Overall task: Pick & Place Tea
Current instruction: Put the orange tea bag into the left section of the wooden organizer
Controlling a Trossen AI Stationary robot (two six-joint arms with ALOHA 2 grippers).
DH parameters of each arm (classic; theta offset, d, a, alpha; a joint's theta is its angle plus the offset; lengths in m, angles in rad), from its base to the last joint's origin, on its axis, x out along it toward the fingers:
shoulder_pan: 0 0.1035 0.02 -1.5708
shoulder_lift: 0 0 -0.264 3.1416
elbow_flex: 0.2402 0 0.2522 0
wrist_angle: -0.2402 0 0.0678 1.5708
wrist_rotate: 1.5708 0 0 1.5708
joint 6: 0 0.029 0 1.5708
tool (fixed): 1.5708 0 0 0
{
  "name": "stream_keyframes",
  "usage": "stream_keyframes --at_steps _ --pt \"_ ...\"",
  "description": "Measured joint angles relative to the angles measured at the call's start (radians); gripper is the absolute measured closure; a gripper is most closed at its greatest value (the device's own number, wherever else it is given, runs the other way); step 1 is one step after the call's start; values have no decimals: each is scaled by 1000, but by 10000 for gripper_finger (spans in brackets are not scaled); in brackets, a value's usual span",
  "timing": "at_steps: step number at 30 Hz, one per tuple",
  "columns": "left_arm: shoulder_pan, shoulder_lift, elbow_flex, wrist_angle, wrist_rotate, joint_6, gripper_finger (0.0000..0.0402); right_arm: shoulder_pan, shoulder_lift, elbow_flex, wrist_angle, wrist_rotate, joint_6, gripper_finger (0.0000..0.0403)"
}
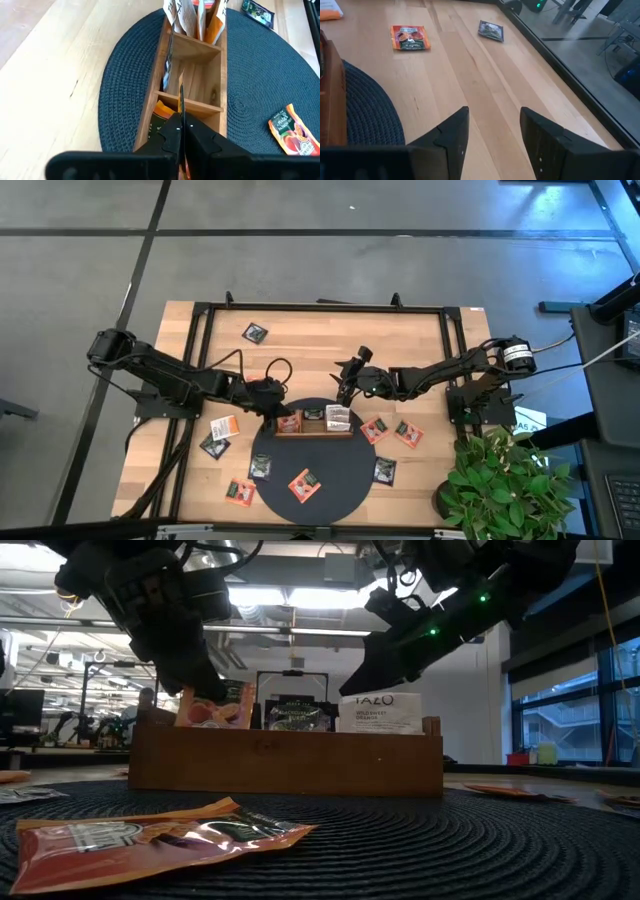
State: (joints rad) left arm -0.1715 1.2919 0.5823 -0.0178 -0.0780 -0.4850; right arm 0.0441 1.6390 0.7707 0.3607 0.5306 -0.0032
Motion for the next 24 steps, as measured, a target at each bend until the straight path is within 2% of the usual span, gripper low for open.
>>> stream_keyframes --at_steps 8,14,18,20,24 --pt "2 0 0 -7 1 9 380 0 0 -1 9 0 -6 225" --pt "3 0 0 -8 0 177 371 -4 -1 -1 37 1 -69 225" --pt "4 0 0 -7 -7 221 371 -70 -1 -1 17 -10 -83 225" --pt "3 0 0 -5 -39 219 370 -128 -1 -1 -2 -81 -84 226" --pt "3 0 0 0 -110 192 369 -241 -1 -1 6 -354 -157 234"
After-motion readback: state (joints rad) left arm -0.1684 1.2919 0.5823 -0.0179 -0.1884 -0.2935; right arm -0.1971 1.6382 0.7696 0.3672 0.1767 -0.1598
